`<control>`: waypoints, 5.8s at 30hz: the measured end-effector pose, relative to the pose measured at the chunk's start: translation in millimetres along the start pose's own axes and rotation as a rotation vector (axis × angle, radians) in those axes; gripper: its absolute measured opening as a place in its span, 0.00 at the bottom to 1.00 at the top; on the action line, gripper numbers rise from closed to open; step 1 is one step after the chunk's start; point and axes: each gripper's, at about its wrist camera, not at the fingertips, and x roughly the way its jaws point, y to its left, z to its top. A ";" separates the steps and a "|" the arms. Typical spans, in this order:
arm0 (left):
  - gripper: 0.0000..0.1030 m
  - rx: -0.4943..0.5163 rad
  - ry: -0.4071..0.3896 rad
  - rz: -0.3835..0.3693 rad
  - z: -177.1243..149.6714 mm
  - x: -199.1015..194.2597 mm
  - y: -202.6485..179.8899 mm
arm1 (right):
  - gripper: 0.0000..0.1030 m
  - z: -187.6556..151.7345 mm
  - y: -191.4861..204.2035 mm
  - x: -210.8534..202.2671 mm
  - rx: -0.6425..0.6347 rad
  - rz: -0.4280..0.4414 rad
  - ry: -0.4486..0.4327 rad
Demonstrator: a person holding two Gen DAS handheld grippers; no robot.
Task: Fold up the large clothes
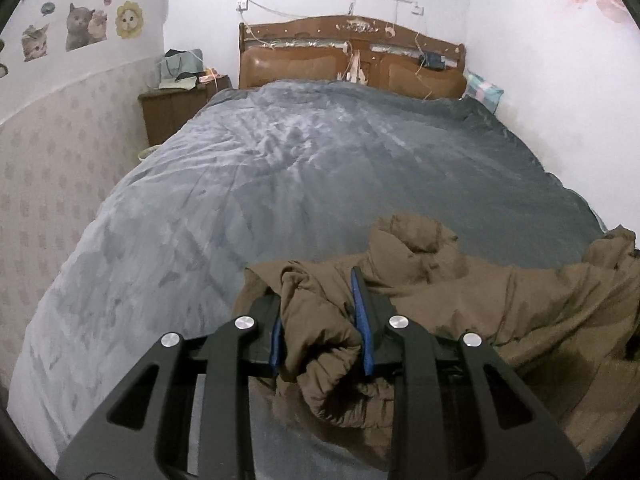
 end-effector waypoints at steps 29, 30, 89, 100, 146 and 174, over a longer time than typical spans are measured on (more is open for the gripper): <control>0.96 0.062 0.001 0.106 59.8 87.3 8.1 | 0.79 24.0 -47.5 119.3 0.169 0.016 0.163; 0.97 0.068 0.003 0.112 56.5 83.5 12.5 | 0.81 26.6 -45.8 114.6 0.145 -0.004 0.153; 0.73 0.113 0.191 0.274 17.5 143.5 30.3 | 0.68 15.1 -28.0 155.7 -0.029 -0.173 0.229; 0.62 0.139 0.296 0.110 -8.9 140.4 -61.8 | 0.66 -34.2 30.5 167.9 -0.051 -0.156 0.332; 0.48 0.195 0.466 0.132 -26.3 201.7 -89.0 | 0.67 -71.0 35.8 234.3 -0.116 -0.175 0.526; 0.49 0.123 0.377 0.241 -79.1 144.8 -6.1 | 0.67 -134.7 -21.8 131.1 -0.097 -0.254 0.367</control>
